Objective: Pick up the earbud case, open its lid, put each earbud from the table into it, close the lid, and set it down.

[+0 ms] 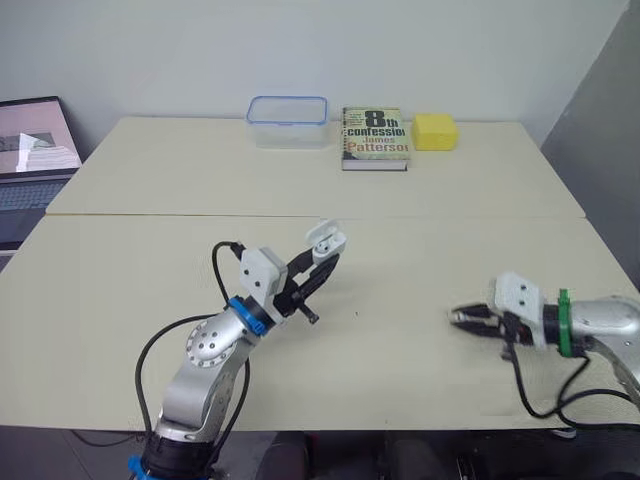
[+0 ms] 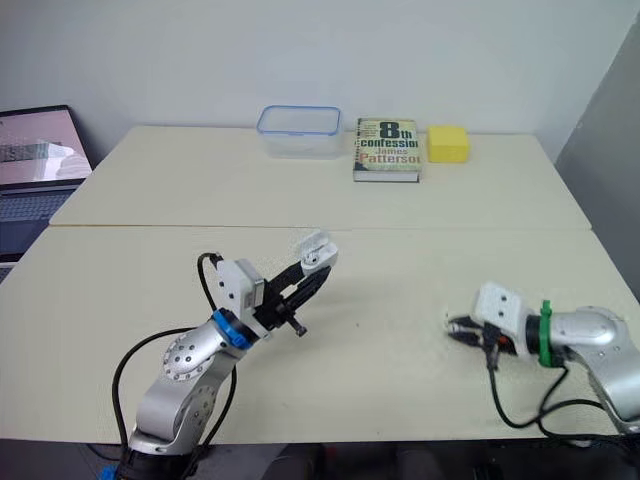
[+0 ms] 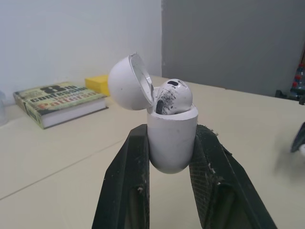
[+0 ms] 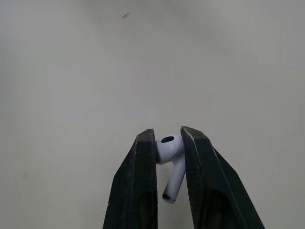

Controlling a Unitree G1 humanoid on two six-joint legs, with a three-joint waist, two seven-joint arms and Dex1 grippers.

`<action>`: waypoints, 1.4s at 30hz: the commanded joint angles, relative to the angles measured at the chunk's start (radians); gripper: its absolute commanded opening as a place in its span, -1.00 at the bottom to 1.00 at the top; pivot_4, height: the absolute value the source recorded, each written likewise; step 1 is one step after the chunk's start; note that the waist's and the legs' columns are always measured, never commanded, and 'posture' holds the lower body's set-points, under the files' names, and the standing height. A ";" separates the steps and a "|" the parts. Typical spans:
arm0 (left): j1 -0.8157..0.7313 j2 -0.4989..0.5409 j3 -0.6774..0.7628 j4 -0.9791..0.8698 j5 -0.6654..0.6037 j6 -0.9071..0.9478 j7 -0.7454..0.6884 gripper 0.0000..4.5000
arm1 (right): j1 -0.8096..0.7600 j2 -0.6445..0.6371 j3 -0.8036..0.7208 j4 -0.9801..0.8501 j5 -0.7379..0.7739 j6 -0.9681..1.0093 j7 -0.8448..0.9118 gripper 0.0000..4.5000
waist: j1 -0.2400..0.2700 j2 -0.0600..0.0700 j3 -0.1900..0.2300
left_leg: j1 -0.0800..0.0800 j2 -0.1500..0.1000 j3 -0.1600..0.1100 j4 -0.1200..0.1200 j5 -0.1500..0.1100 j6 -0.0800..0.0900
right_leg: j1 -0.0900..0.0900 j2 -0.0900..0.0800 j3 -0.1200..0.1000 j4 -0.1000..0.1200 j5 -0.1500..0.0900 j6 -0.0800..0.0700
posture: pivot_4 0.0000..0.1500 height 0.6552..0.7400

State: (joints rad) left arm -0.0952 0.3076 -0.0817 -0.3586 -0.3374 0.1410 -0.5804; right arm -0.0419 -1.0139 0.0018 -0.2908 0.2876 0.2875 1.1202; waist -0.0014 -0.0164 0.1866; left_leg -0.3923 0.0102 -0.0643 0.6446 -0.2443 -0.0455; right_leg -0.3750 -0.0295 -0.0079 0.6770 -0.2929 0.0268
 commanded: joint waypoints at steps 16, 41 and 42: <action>0.010 0.023 0.021 -0.094 -0.020 0.033 0.005 -0.67 | -0.002 -0.081 0.095 0.233 -0.159 -0.295 0.230 -0.82 | 0.001 0.000 0.000 | 0.002 0.001 0.001 0.000 0.000 0.000 | 0.002 -0.001 0.001 0.000 -0.002 0.004 | 1.00 1.00; 0.010 0.019 -0.002 -0.053 0.015 0.019 0.000 -0.67 | 0.031 -0.284 0.001 -0.260 -0.220 0.296 0.095 0.58 | 0.004 0.000 0.000 | 0.002 0.001 0.001 0.000 0.000 -0.001 | 0.002 -0.001 0.001 -0.001 -0.002 0.004 | 1.00 1.00; 0.010 0.018 -0.004 -0.052 0.018 0.019 0.001 -0.67 | 0.026 -0.276 0.018 -0.279 -0.218 0.334 0.088 0.58 | 0.004 0.000 0.000 | 0.001 0.001 0.001 0.000 0.000 -0.001 | 0.002 -0.001 0.001 -0.001 -0.002 0.004 | 1.00 1.00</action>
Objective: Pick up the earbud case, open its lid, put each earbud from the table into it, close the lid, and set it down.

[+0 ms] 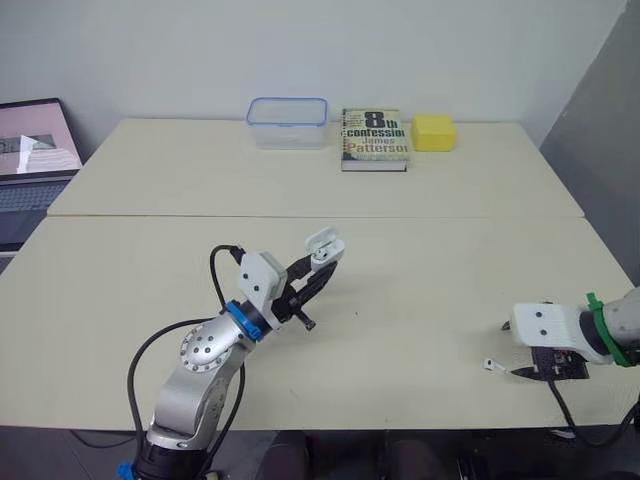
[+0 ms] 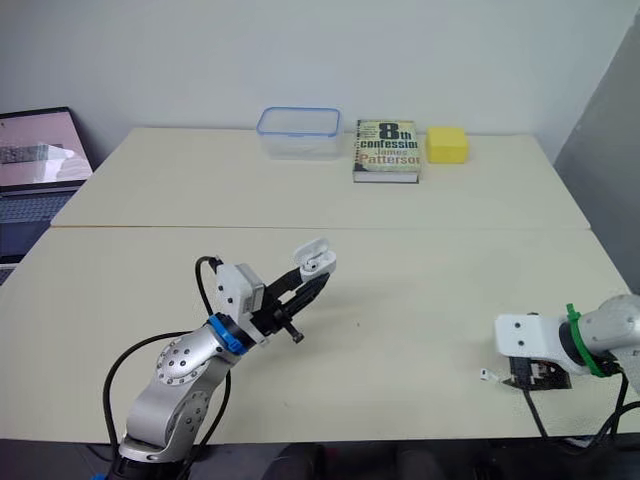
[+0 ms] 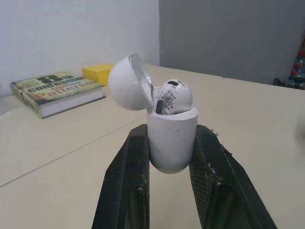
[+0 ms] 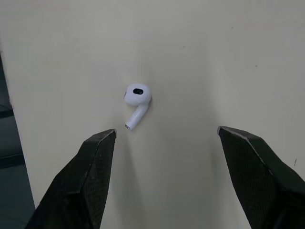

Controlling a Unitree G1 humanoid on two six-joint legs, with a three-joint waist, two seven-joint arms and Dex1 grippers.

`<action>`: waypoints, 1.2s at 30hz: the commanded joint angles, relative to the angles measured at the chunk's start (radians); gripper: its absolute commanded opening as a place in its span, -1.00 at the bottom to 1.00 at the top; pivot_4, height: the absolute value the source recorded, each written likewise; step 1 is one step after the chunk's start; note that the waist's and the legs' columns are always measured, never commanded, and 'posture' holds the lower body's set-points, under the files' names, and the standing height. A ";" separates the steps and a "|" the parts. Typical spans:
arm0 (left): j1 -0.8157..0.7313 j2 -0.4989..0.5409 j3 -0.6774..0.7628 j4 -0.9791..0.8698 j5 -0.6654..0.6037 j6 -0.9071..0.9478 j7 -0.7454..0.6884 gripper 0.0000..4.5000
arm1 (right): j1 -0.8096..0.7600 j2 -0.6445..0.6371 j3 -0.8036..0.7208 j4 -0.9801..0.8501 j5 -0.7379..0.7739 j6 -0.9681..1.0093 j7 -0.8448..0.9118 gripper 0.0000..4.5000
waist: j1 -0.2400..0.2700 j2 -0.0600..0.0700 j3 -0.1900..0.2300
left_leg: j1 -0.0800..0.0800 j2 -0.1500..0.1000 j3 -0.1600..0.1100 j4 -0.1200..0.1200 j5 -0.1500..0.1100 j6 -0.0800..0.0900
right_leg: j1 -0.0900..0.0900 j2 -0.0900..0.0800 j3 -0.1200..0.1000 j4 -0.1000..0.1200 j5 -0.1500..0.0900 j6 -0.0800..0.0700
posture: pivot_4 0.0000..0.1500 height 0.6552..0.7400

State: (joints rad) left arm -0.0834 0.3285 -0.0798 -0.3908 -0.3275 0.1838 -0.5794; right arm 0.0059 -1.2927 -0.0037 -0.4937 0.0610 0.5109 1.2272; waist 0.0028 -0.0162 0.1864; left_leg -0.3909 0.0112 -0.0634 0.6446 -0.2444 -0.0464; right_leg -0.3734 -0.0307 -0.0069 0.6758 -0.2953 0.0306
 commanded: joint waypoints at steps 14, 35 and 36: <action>0.017 -0.002 -0.005 -0.033 0.019 -0.018 0.008 -0.67 | -0.135 0.073 0.241 -0.047 -0.060 0.232 -0.092 0.58 | -0.003 -0.001 0.000 | 0.000 -0.001 0.000 0.000 0.000 0.000 | 0.000 -0.001 0.000 -0.001 0.000 0.000 | 1.00 1.00; 0.007 -0.002 -0.001 -0.022 0.017 -0.020 0.005 -0.67 | -0.177 0.101 0.265 -0.009 -0.059 0.238 -0.092 -0.83 | -0.005 -0.009 -0.005 | 0.004 0.001 0.001 0.001 0.000 0.000 | 0.003 0.000 0.001 -0.001 0.000 0.000 | 1.00 1.00; 0.005 -0.002 -0.001 -0.020 0.017 -0.021 0.004 -0.67 | -0.192 0.102 0.248 -0.011 -0.050 0.227 -0.088 -0.83 | -0.005 -0.009 -0.005 | 0.004 0.001 0.001 0.001 0.000 0.000 | 0.003 0.000 0.001 -0.001 0.000 0.000 | 1.00 1.00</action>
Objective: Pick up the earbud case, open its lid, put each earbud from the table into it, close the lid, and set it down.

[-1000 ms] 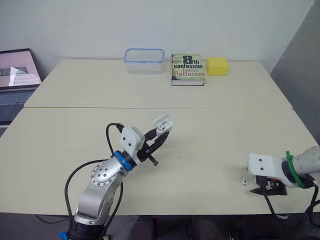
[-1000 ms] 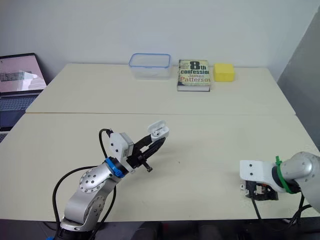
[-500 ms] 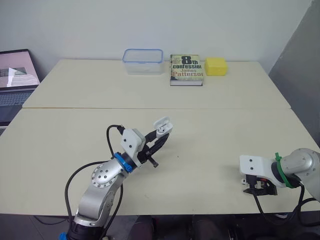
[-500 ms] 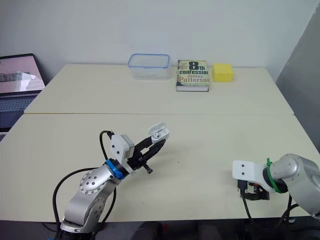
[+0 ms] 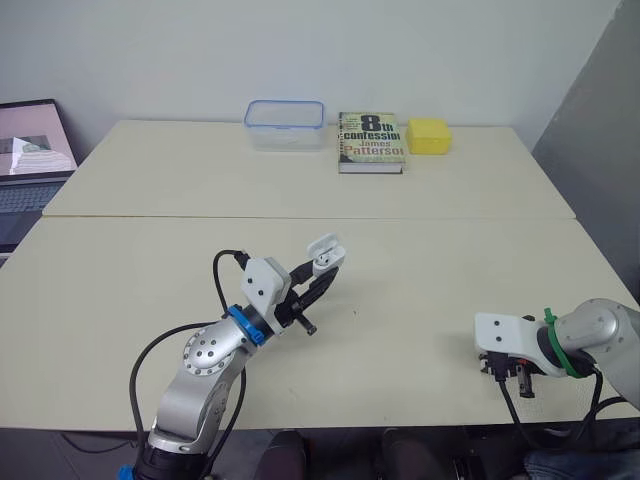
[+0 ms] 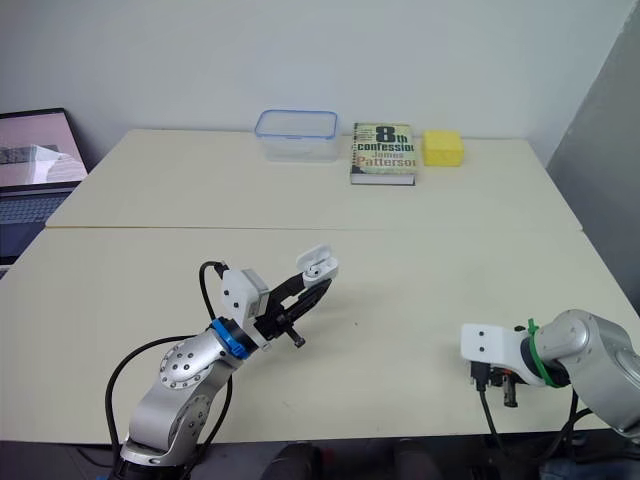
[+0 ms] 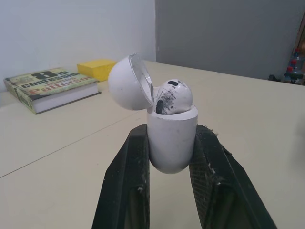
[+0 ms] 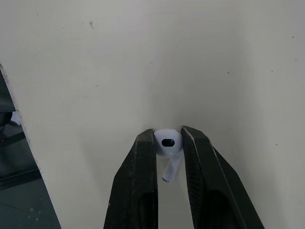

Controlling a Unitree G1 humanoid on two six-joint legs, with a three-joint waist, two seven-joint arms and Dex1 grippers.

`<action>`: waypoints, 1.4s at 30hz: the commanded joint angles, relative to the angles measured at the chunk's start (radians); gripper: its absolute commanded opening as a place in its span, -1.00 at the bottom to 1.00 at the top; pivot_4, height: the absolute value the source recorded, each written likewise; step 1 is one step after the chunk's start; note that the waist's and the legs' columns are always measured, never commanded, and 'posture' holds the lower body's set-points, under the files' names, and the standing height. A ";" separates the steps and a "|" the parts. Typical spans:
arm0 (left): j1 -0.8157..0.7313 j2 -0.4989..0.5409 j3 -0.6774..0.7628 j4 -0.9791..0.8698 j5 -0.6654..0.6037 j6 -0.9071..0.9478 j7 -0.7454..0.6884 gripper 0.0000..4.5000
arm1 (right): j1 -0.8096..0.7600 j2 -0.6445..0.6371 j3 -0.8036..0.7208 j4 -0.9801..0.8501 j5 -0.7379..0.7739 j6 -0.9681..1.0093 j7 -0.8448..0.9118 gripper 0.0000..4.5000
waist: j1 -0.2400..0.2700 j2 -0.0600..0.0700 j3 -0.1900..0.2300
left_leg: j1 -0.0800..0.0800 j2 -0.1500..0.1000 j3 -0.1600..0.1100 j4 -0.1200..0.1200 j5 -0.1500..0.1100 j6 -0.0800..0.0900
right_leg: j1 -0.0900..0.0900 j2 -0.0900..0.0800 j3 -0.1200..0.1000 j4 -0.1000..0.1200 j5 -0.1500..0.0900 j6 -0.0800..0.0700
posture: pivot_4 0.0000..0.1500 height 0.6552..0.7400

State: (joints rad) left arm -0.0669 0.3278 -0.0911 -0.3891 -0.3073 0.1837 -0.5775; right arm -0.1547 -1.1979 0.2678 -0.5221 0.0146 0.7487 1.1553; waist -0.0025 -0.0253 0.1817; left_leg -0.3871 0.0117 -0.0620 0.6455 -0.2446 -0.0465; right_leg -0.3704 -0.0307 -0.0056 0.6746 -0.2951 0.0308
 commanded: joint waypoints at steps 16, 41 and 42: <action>-0.112 -0.051 0.021 0.046 -0.038 -0.058 -0.027 -0.67 | -0.378 0.589 -0.295 -0.052 0.333 -0.170 -0.303 -0.83 | 0.001 0.002 0.001 | -0.006 -0.001 -0.003 -0.001 0.000 0.000 | -0.004 0.001 -0.003 0.001 0.003 -0.005 | 1.00 1.00; -0.132 -0.063 0.009 0.034 -0.048 -0.053 -0.031 -0.67 | -0.291 0.906 -0.072 0.224 0.158 -0.765 -0.461 -0.83 | 0.000 0.003 0.002 | -0.007 0.000 -0.003 -0.001 0.000 0.000 | -0.008 0.001 -0.002 0.005 0.003 -0.005 | 1.00 1.00; -0.132 -0.063 0.008 0.033 -0.049 -0.053 -0.031 -0.67 | -0.292 0.907 -0.071 0.232 0.156 -0.774 -0.462 -0.83 | 0.000 0.003 0.002 | -0.007 0.000 -0.003 -0.001 0.000 0.000 | -0.008 0.001 -0.002 0.005 0.003 -0.005 | 1.00 1.00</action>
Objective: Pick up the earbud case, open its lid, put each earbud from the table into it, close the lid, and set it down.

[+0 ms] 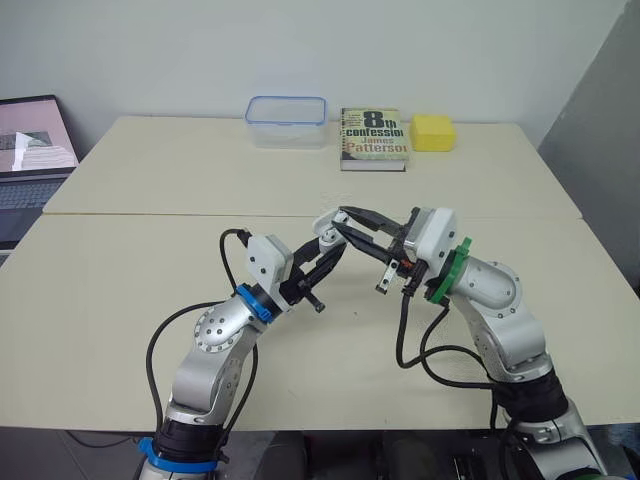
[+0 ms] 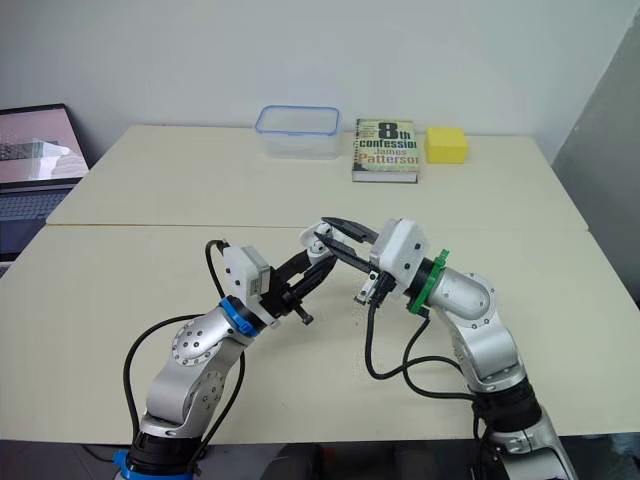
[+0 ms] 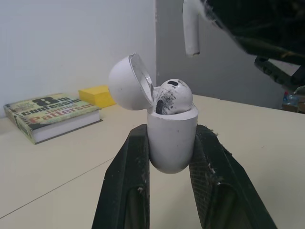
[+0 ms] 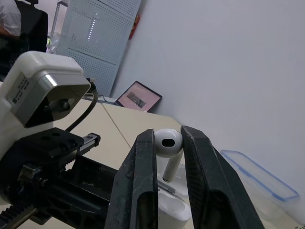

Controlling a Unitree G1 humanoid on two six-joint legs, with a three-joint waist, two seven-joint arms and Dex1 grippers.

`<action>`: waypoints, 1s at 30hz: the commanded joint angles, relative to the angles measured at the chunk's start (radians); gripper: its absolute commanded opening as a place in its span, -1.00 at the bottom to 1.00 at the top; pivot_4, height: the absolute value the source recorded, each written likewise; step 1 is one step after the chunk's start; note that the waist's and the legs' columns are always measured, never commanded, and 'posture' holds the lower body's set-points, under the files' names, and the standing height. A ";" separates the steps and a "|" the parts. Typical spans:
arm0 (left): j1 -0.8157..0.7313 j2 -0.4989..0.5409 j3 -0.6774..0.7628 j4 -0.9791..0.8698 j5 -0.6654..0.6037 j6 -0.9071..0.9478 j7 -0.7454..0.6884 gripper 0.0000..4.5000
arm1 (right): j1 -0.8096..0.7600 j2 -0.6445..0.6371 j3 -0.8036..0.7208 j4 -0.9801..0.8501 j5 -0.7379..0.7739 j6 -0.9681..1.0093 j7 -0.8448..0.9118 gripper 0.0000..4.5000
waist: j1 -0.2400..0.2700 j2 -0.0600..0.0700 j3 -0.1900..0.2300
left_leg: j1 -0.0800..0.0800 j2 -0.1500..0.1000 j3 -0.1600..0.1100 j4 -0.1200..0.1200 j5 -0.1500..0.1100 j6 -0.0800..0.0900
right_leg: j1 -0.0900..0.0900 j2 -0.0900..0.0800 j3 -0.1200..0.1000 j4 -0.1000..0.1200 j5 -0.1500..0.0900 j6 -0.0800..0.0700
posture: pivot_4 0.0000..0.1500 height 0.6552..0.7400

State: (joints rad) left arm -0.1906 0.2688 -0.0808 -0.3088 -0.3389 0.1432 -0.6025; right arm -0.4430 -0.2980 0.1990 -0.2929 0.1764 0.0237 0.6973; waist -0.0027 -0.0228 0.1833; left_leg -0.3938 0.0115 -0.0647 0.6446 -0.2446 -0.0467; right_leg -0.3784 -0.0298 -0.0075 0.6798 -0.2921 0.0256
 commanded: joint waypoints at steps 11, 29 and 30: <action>0.001 0.008 -0.004 -0.061 -0.027 -0.003 -0.011 -0.67 | 0.004 0.015 0.005 0.072 -0.023 -0.110 -0.011 -0.83 | 0.000 0.000 0.000 | 0.000 0.000 0.000 0.000 0.000 0.000 | 0.000 0.000 0.000 0.000 0.000 0.000 | 1.00 1.00; 0.005 0.009 -0.009 -0.072 -0.031 0.006 -0.014 -0.67 | 0.020 0.006 0.002 0.109 0.021 -0.094 0.014 -0.83 | 0.000 0.000 0.000 | 0.000 0.000 0.000 0.000 0.000 0.000 | 0.000 0.000 0.000 0.000 0.000 0.000 | 1.00 1.00; 0.005 0.008 -0.008 -0.072 -0.031 0.006 -0.014 -0.67 | 0.020 0.005 0.001 0.106 0.028 -0.085 0.014 -0.67 | 0.000 0.000 0.000 | 0.000 0.000 0.000 0.000 0.000 0.000 | 0.000 0.000 0.000 0.000 0.000 0.000 | 1.00 1.00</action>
State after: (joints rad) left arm -0.1758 0.2819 -0.0917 -0.3255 -0.3526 0.1683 -0.6134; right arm -0.4230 -0.2917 0.2120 -0.1556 0.1806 -0.0777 0.6990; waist -0.0025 -0.0226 0.1834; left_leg -0.3939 0.0117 -0.0647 0.6445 -0.2446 -0.0467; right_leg -0.3785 -0.0299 -0.0073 0.6798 -0.2921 0.0255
